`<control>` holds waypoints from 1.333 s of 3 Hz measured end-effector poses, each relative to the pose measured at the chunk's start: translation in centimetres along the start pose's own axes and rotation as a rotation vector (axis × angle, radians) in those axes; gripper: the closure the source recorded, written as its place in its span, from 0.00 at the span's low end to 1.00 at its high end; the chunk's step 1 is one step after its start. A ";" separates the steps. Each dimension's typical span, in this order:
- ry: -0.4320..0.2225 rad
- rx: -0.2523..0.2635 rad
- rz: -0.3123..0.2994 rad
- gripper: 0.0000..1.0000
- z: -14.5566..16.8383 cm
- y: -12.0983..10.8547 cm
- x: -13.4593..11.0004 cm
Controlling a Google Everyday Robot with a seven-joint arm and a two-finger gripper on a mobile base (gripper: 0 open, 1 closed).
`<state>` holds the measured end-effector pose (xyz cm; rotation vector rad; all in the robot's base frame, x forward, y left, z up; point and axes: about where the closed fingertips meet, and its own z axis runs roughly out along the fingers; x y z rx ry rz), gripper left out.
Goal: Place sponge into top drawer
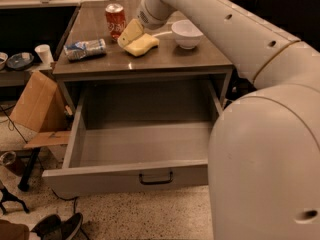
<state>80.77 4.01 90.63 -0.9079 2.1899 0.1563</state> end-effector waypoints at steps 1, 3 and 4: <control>-0.020 -0.018 -0.018 0.00 1.8 -0.3 -0.4; 0.030 -0.057 -0.032 0.00 6.0 -0.5 0.4; 0.064 -0.077 -0.023 0.00 7.4 -0.7 1.1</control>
Offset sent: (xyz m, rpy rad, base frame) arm 0.0465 0.0184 -0.0419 -0.0151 0.0294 0.0694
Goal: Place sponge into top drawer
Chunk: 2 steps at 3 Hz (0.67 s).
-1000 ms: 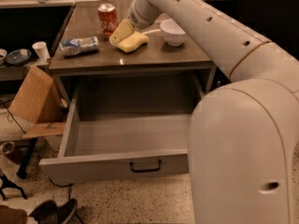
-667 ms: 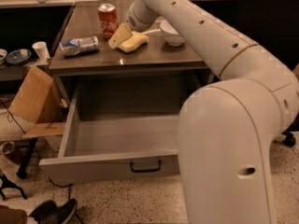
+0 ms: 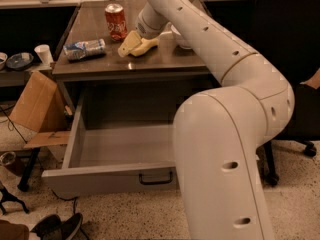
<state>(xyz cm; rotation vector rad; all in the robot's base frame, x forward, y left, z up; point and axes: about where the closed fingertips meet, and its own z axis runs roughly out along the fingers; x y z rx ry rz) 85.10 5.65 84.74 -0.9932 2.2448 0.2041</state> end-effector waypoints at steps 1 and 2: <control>0.027 -0.030 -0.005 0.18 0.8 0.2 0.3; 0.036 -0.053 -0.013 0.41 0.8 0.3 0.3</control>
Offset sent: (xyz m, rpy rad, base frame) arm 0.0068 -0.0010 0.0033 -0.0009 0.0630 0.0580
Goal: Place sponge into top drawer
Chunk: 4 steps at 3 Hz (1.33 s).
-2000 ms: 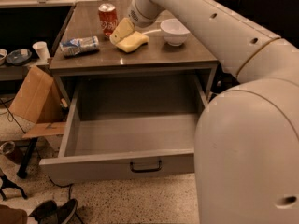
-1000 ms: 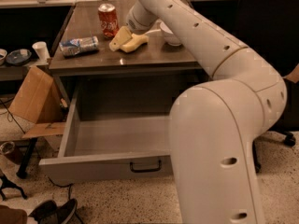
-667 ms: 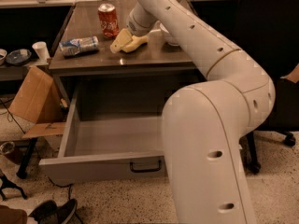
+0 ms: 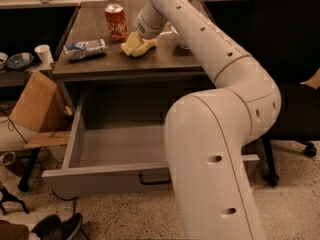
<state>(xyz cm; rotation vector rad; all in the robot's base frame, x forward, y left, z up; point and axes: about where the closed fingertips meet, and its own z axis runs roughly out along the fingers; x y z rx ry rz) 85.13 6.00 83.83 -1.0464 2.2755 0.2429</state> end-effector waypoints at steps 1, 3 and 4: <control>-0.008 -0.011 -0.009 0.64 -1.1 0.0 -0.2; -0.074 -0.009 -0.045 1.00 -8.9 0.4 0.6; -0.091 -0.048 -0.090 1.00 -13.5 2.2 2.9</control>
Offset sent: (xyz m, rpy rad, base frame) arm -0.0510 -0.0379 0.0760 0.0464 -0.0737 0.0424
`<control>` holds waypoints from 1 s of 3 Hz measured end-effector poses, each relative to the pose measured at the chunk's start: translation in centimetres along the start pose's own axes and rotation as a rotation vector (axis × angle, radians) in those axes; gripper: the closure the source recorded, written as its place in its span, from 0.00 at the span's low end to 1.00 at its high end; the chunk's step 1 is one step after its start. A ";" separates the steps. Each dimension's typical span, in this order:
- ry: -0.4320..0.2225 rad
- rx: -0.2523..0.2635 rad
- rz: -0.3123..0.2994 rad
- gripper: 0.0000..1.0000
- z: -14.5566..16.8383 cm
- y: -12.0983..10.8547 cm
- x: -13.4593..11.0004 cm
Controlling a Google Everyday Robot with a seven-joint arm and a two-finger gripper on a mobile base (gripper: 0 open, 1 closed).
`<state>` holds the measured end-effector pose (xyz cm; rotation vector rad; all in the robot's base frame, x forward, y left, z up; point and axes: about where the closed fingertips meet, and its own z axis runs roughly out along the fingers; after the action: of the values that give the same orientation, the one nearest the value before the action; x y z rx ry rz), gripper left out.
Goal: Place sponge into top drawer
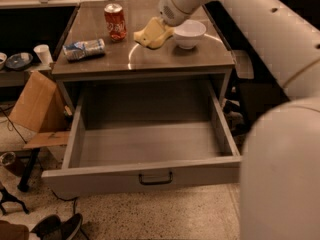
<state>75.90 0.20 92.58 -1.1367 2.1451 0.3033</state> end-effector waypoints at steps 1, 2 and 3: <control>-0.012 -0.070 -0.051 1.00 -4.5 2.5 3.9; 0.000 -0.080 -0.034 1.00 -6.1 2.9 8.6; 0.006 -0.098 0.011 1.00 -6.0 3.1 13.9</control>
Offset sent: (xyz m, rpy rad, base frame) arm -0.1202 -0.1168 -0.0346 0.0178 0.0562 0.0596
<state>65.31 -9.87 87.49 -1.1828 2.1628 0.4144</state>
